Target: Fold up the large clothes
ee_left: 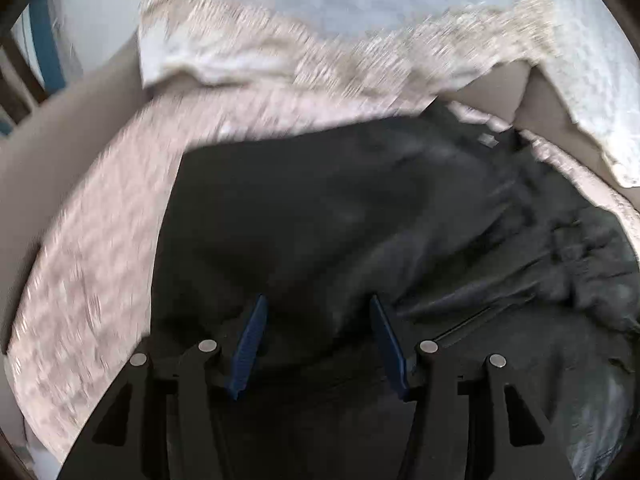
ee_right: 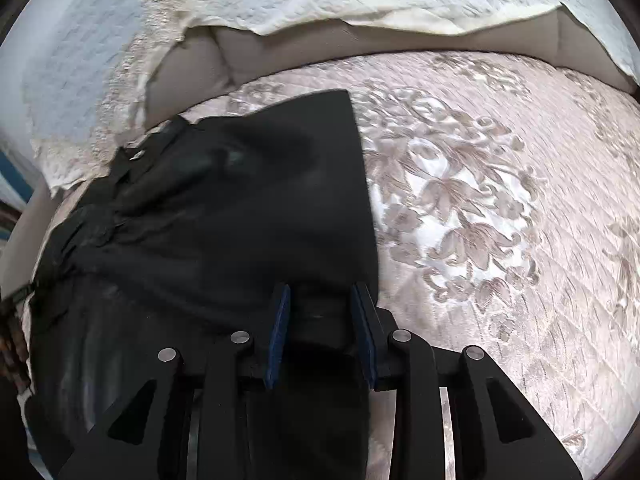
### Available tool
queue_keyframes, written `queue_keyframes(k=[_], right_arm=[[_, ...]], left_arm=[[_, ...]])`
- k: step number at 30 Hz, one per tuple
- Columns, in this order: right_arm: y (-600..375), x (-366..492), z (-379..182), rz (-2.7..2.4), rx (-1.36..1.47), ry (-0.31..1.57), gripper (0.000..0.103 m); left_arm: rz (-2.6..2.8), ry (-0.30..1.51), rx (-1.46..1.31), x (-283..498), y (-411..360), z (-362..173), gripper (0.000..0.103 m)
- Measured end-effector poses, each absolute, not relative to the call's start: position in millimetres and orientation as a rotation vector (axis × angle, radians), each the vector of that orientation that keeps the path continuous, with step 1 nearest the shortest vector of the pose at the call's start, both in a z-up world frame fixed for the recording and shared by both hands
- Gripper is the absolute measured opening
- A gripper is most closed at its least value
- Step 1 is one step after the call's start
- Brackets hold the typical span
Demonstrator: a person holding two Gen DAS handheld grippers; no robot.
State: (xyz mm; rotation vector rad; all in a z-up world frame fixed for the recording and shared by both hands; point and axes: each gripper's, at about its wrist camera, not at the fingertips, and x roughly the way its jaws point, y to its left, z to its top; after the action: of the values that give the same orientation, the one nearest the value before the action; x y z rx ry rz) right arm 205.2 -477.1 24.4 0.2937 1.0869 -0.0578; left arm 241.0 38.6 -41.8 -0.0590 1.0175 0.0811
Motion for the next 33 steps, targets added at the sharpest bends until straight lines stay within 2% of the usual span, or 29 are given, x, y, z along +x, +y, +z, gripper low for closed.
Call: queue_keyframes(k=[1,4,7,13,20,33], right_arm=[[-477,204,29,-0.063,0.298,1.076,0.034],[-471,191,52,-0.041,0.292,1.028,0.05],[-461,169,71,-0.015,0.285,0.992,0.052],[-433,113,90,0.062,0.296,0.943,0.064],[-407,72,89,0.099,0.302,0.942,0.065],[-375,29,96,0.139,0.275,0.929,0.065]], left_arm=[[0.072,1.008,-0.065,238,40,-41,0.056],[0.037,0.966,-0.09,219,40,-25,0.056],[-0.004,0.931,-0.089,196,34,-10,0.056],[-0.069,0.879,-0.076,135,24,8,0.059],[-0.063,0.893,-0.05,77,16,4,0.06],[-0.044,0.86,-0.088,28,17,11,0.06]])
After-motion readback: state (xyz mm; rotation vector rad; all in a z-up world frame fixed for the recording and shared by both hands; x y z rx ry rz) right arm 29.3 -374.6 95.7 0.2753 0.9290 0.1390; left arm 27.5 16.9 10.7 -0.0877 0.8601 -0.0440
